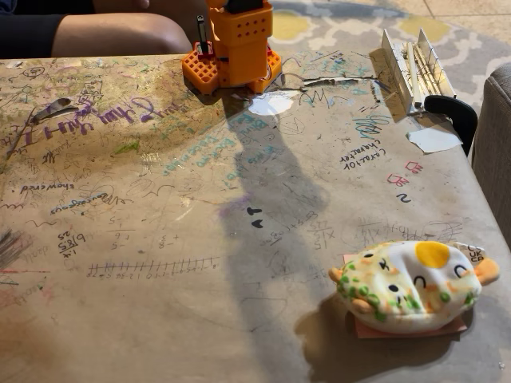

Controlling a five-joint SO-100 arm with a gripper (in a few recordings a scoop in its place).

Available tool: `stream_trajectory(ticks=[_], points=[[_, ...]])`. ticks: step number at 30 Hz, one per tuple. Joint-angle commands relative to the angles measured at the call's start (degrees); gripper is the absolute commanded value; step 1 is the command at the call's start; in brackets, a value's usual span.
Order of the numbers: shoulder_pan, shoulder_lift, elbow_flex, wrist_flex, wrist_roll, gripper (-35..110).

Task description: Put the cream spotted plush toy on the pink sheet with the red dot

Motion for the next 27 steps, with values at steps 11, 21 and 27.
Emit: stream_trajectory(ticks=[11,21,27], points=[[7.4,29.2,43.9,-8.1,-0.3,0],[18.6,42.5,60.8,-10.7,-1.0,0],[18.2,42.5,61.2,-11.0,-0.5,0]])
